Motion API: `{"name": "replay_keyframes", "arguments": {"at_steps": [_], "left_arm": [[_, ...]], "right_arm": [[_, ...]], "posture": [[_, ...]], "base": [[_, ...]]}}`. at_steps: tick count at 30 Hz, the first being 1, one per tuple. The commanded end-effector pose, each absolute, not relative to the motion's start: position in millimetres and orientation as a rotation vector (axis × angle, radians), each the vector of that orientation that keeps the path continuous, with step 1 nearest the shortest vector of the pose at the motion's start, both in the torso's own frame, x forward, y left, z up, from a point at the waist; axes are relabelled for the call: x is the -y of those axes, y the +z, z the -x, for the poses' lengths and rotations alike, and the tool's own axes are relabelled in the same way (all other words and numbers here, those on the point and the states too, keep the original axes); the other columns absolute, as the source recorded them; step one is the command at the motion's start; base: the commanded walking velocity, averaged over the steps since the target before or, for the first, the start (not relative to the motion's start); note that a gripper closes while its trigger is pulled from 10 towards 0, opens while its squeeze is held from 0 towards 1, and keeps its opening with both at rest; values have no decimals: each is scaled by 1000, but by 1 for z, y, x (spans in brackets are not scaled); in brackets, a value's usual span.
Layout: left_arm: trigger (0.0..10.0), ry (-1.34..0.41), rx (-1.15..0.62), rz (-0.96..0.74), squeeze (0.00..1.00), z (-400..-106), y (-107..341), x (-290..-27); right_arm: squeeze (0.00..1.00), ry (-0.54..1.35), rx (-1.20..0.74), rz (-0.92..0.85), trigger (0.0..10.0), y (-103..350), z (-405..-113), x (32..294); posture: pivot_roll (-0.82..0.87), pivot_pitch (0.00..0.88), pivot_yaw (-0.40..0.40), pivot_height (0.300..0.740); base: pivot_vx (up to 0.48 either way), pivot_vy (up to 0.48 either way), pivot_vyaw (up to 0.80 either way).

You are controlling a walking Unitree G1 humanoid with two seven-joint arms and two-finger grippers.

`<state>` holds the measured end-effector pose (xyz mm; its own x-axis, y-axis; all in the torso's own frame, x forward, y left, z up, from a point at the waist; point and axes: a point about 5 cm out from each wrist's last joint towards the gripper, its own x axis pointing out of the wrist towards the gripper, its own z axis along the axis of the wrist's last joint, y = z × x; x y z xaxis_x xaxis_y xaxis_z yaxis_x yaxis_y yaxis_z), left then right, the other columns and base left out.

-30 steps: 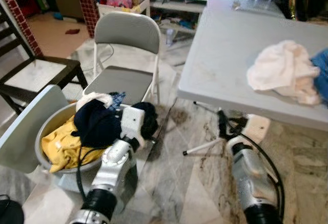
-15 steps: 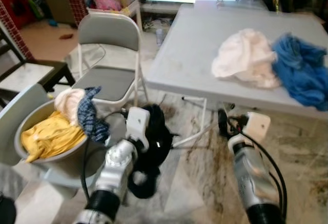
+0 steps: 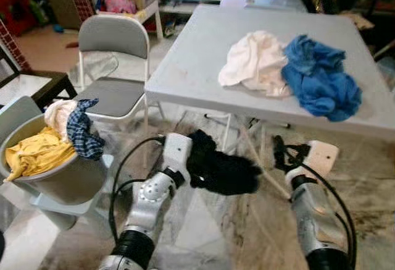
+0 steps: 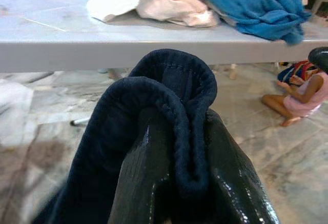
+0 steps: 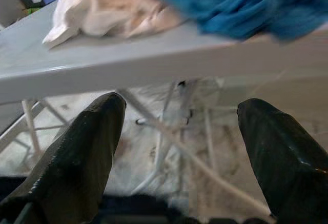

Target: Hang hanger

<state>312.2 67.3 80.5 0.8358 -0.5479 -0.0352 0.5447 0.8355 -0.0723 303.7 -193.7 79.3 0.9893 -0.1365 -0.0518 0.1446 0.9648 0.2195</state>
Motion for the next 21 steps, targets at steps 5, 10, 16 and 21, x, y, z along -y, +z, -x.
{"name": "replay_keyframes", "arguments": {"at_steps": [5, 10, 16, 21], "left_arm": [[10000, -564, -25, 46, 0, -315, 87, -75], [10000, -545, -111, 80, 0, -320, 80, -77], [10000, -527, -130, 115, 0, -321, 79, -79], [10000, -519, -148, 133, 0, -321, 78, -79]], "right_arm": [[0, -119, -33, -237, 10000, 81, -306, 186], [0, -131, -48, -234, 10000, 77, -300, 186], [0, -128, -45, -239, 10000, 77, -299, 185], [0, -115, -50, -239, 10000, 75, -298, 183]], "posture": [[3, 91, 10, 740], [-11, 122, 14, 740], [-9, 125, 17, 740], [-9, 124, 19, 740]], "base": [[0, -289, 0], [0, -58, -618], [0, 0, 0], [0, 0, 0]]}}
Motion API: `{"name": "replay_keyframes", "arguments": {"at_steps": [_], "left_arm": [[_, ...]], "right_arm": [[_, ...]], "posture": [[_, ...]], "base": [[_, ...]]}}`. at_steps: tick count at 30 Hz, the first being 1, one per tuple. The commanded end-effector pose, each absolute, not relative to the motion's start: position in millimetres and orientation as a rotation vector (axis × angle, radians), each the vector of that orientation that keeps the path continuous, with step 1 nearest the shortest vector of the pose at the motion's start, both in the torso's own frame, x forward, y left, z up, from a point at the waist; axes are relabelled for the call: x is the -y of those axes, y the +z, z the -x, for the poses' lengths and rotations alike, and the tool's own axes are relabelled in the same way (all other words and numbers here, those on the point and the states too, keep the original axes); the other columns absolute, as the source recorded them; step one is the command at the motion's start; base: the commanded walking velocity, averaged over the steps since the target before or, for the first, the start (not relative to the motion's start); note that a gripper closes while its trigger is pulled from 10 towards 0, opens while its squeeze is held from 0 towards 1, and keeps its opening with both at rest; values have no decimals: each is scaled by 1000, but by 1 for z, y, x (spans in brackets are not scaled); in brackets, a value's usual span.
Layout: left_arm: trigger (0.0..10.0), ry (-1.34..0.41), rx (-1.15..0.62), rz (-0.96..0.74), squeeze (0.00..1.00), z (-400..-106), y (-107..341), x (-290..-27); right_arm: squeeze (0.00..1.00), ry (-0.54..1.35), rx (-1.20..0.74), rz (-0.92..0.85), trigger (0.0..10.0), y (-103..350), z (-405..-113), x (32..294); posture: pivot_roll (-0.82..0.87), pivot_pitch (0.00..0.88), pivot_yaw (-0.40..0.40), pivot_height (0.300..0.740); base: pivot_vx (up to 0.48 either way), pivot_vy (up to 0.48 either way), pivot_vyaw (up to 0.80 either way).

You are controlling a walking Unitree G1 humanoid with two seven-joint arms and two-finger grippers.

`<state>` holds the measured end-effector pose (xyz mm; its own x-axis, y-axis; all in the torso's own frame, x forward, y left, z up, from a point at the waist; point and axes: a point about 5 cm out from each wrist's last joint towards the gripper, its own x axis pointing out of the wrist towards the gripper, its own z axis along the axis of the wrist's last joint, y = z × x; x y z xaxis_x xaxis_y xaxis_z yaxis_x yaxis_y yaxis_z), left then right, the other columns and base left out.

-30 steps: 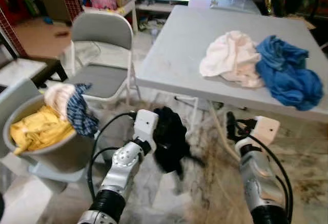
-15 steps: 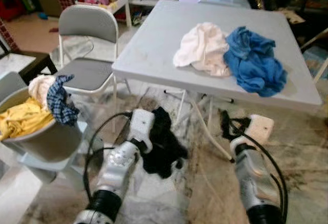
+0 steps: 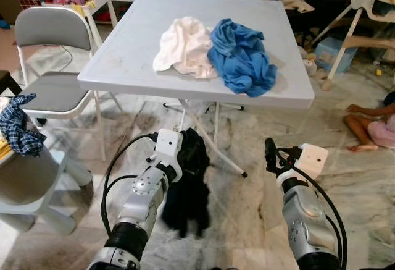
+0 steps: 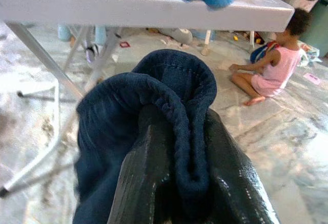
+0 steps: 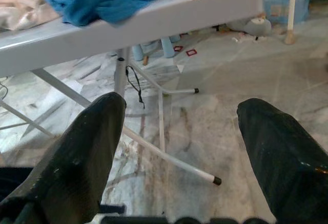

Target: Hang hanger

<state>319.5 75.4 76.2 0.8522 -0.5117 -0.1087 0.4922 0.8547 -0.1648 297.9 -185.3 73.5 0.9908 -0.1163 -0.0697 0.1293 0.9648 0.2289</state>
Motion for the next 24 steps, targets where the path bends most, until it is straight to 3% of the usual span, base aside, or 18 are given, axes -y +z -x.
{"name": "replay_keyframes", "arguments": {"at_steps": [1, 5, 24], "left_arm": [[10000, -512, -157, 145, 0, -321, 77, -79], [10000, -507, -167, 154, 0, -322, 77, -79], [10000, -522, -181, 159, 0, -323, 78, -80]], "right_arm": [[0, -116, -59, -229, 10000, 74, -298, 183], [0, -113, -68, -223, 10000, 73, -298, 182], [0, -84, -83, -199, 10000, 72, -298, 175]], "posture": [[-9, 124, 21, 740], [-10, 122, 22, 740], [-12, 126, 30, 740]], "base": [[0, 0, 0], [0, 75, 0], [0, 465, 0]]}}
